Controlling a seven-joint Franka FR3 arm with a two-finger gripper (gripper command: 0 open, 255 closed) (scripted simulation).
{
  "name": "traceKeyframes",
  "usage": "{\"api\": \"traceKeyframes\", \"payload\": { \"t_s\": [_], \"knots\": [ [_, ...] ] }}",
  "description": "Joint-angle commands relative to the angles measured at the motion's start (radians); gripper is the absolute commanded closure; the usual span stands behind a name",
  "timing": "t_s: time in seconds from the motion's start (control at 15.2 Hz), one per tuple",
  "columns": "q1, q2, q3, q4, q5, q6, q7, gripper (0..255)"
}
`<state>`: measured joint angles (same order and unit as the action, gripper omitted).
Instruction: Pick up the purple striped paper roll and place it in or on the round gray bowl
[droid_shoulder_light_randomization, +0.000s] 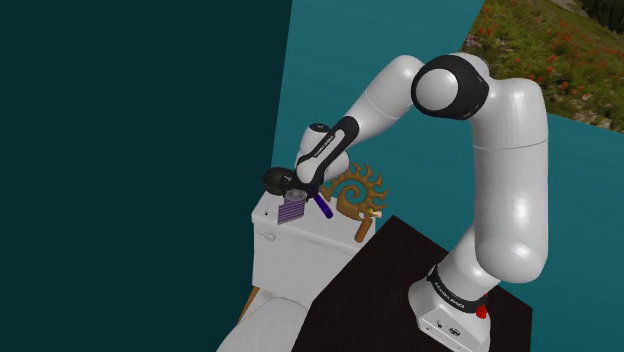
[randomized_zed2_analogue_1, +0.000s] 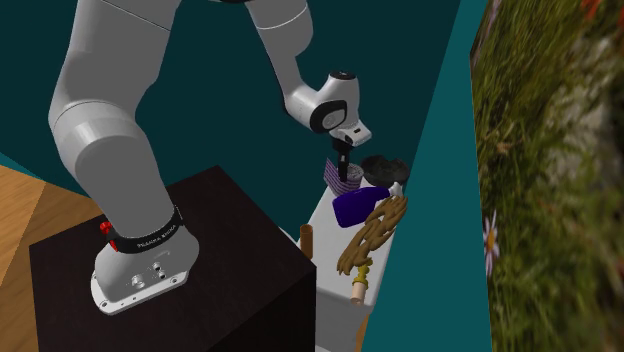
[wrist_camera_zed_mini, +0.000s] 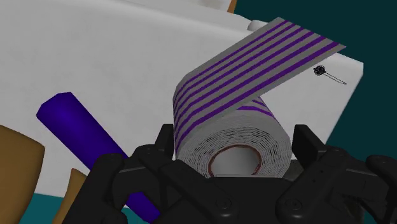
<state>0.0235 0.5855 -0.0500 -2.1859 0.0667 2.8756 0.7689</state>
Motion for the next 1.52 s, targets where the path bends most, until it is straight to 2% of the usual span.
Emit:
{"api": "traceKeyframes", "payload": {
  "t_s": [0.0, 0.07, 0.13, 0.2, 0.53, 1.06, 1.45],
  "knots": [
    [-0.010, 0.018, -0.009, -0.006, 0.001, -0.081, -0.002, 255],
    [-0.006, 0.005, -0.010, -0.028, 0.001, -0.072, 0.001, 255],
    [0.005, -0.009, -0.003, -0.020, 0.000, 0.002, 0.005, 0],
    [0.005, -0.009, -0.003, -0.020, 0.000, 0.002, 0.005, 0],
    [0.017, 0.009, -0.104, 0.213, 0.088, -0.372, 0.268, 0],
    [0.004, 0.093, -0.086, 0.231, 0.104, -0.305, 0.258, 0],
    [0.004, 0.093, -0.086, 0.231, 0.104, -0.305, 0.258, 0]
  ]
}}
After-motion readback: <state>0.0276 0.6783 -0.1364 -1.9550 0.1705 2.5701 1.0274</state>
